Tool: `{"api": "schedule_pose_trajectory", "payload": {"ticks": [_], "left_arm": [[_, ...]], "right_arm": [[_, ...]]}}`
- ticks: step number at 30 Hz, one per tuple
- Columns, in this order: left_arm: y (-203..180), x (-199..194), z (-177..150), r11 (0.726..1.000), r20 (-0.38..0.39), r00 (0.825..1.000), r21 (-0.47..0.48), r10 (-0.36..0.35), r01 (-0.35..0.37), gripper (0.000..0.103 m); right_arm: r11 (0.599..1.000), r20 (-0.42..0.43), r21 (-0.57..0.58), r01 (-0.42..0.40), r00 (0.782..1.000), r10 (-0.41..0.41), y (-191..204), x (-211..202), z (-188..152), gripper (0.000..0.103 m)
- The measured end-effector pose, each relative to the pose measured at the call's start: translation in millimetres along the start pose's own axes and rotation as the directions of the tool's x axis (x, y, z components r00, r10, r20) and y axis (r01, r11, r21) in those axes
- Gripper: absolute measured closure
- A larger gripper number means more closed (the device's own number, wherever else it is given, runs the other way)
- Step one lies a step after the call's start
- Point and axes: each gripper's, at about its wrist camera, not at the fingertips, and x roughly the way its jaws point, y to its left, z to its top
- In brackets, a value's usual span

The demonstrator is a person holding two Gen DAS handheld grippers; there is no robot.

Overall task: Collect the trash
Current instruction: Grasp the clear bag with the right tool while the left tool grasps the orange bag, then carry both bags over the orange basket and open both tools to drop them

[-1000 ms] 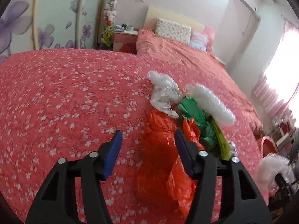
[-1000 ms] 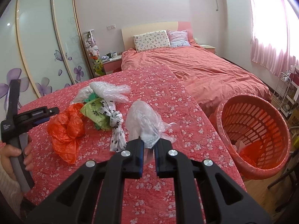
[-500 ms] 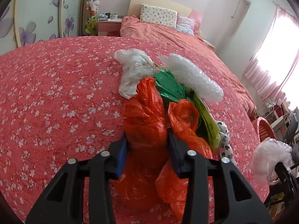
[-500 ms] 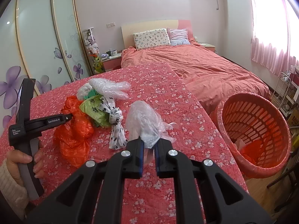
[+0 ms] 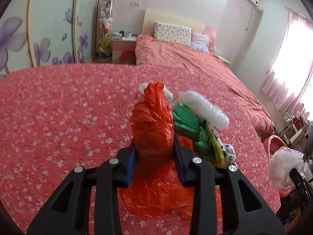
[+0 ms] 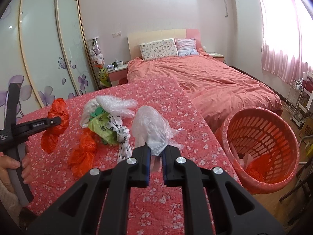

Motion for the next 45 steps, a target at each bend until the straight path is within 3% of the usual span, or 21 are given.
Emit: {"api": "schedule_pose_trajectory", "payload": {"ticks": [12, 24, 34, 45], "left_arm": [[-55, -36, -8, 0.992, 0.06, 0.996, 0.111, -0.068, 0.061, 0.068], [-136, -45, -30, 0.946, 0.064, 0.972, 0.25, -0.227, 0.204, 0.068], [-189, -24, -40, 0.905, 0.009, 0.942, 0.282, -0.336, 0.32, 0.068], [-260, -2, -56, 0.832, -0.067, 0.888, 0.324, -0.456, 0.451, 0.068]], "right_arm": [[0.998, 0.09, 0.005, 0.065, 0.994, -0.065, -22, -33, 4, 0.092], [0.982, 0.179, 0.056, 0.181, 0.966, -0.188, -68, -59, 14, 0.092], [0.958, 0.196, 0.145, 0.245, 0.942, -0.271, -119, -65, 12, 0.092], [0.928, 0.175, 0.228, 0.296, 0.925, -0.338, -177, -53, 5, 0.092]]}}
